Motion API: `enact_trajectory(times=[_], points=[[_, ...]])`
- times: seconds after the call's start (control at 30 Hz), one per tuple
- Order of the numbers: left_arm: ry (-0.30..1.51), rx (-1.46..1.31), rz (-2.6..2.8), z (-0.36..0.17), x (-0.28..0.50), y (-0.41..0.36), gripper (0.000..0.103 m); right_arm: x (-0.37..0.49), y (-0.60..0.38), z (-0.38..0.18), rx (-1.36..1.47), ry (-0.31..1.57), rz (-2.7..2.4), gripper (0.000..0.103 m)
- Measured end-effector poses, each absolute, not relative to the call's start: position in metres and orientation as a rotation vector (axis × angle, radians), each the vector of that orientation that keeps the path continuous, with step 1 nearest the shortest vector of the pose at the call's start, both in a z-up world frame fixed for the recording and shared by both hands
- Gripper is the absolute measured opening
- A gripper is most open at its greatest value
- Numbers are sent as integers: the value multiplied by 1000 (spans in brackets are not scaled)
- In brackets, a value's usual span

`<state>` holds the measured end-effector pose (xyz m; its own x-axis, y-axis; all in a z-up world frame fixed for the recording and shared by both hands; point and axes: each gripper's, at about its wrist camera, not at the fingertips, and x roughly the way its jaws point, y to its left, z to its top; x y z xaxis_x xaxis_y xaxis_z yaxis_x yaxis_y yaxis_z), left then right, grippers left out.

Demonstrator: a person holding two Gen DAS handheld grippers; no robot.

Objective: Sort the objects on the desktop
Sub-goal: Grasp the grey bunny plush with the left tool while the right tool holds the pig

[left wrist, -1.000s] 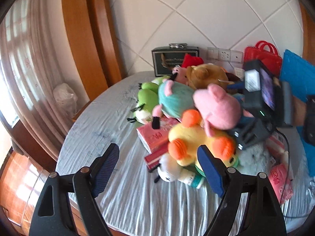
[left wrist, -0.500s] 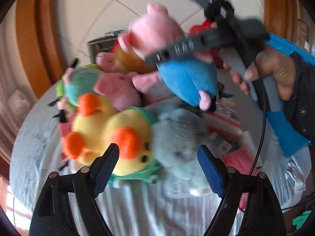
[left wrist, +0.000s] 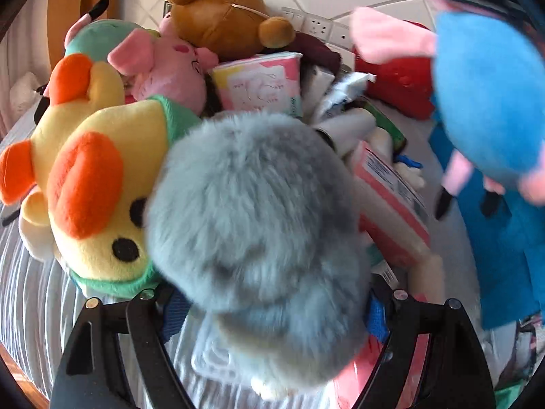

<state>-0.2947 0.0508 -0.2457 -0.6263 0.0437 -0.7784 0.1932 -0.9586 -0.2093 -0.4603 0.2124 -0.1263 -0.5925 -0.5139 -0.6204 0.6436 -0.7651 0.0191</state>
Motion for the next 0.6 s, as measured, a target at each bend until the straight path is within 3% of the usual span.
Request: enact_trajectory(times=[0.03, 0.1, 0.17, 0.6], points=[[403, 1329, -2720, -247, -300, 53, 78, -460, 215, -126, 821, 264, -2327, 62], [349, 1323, -2735, -247, -301, 56, 52, -459, 220, -127, 828, 253, -2338, 62], [308, 1318, -2770, -243, -295, 56, 43, -457, 223, -126, 825, 247, -2351, 62], [-76, 1042, -3110, -127, -232, 66, 41, -408, 243, -98, 767, -43, -2468, 62]])
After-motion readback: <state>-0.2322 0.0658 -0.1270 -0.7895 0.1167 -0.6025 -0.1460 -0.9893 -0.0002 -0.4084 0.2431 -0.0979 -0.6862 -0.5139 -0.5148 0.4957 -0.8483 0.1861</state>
